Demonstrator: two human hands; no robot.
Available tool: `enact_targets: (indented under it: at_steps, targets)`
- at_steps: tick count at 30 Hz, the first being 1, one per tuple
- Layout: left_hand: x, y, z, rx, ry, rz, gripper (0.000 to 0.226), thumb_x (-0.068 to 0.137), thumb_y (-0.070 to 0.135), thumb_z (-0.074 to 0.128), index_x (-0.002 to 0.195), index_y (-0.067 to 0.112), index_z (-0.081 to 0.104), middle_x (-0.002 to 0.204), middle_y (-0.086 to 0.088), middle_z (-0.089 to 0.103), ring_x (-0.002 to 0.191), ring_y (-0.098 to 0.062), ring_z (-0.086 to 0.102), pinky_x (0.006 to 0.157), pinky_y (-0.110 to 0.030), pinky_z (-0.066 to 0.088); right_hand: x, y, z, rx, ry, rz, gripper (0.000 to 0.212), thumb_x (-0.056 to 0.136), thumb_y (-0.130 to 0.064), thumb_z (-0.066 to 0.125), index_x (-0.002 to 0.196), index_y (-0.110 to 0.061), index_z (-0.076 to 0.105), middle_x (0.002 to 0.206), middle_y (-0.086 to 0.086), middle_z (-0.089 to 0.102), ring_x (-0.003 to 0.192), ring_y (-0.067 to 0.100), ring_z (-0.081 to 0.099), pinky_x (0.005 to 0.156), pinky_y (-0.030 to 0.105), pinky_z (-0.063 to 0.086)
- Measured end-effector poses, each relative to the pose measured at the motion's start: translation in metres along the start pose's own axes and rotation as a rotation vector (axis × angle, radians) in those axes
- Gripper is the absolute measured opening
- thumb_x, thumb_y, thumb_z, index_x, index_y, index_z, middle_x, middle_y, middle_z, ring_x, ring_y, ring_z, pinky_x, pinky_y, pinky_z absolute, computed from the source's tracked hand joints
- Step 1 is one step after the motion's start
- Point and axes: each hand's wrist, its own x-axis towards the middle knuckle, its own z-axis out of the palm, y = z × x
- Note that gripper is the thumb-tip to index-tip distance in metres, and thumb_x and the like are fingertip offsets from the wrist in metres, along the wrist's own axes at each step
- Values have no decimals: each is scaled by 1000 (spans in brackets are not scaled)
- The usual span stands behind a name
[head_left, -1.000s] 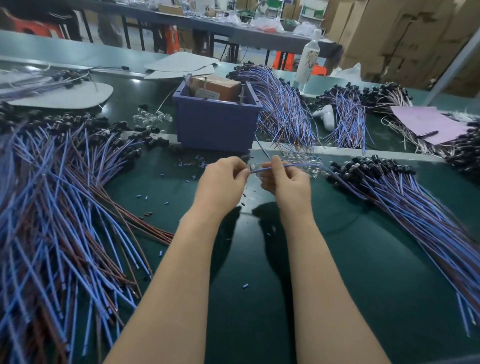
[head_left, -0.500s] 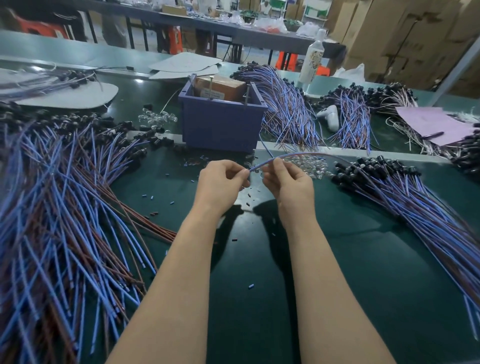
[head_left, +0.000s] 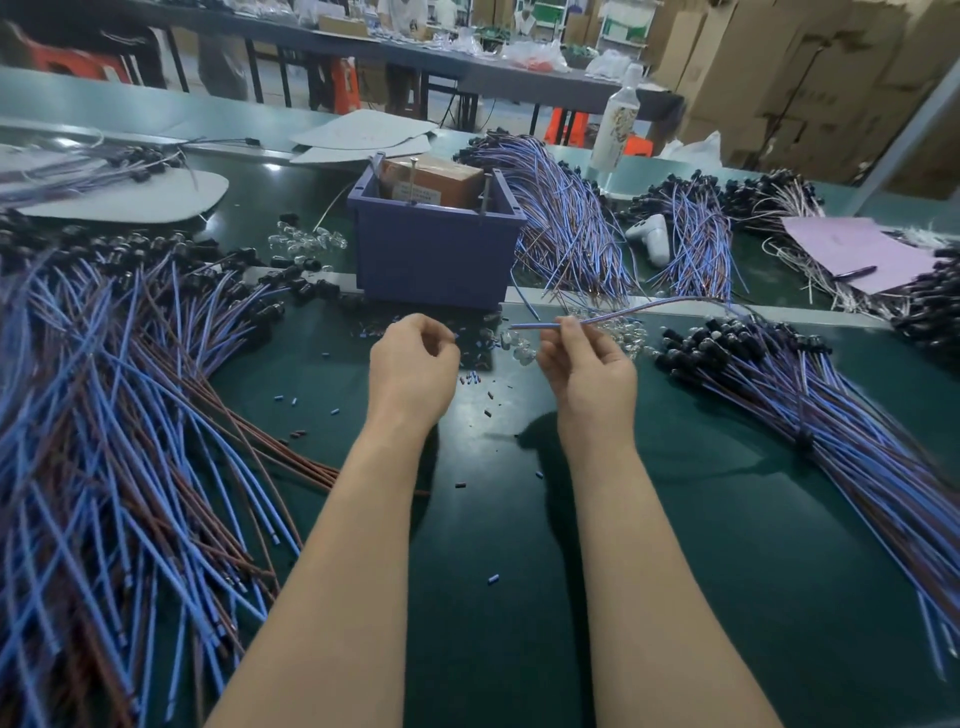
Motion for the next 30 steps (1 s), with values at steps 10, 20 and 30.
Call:
enact_targets:
  at_steps: [10, 20, 30]
  targets:
    - [-5, 4, 10, -192, -137, 113, 12, 91, 20, 60, 80, 21, 65, 74, 6, 69, 76, -14, 63, 82, -30, 50, -6, 8, 8, -152, -93, 33, 19, 93, -7, 56, 75, -11, 58, 66, 1, 63, 56, 4, 58, 58, 16, 53]
    - [-8, 9, 22, -546, -287, -61, 13, 95, 23, 56, 97, 16, 67, 80, 10, 67, 64, 9, 58, 58, -8, 44, -19, 11, 27, 184, -103, 223, 17, 92, -1, 56, 75, -6, 58, 63, 4, 67, 58, 11, 65, 61, 21, 56]
    - [5, 8, 0, -988, 228, -316, 26, 97, 9, 37, 76, 16, 50, 70, 4, 67, 51, 0, 59, 54, -17, 47, -28, 4, 20, -965, -97, -634, 21, 95, -27, 54, 85, -13, 67, 75, -4, 64, 74, 13, 56, 72, 26, 43]
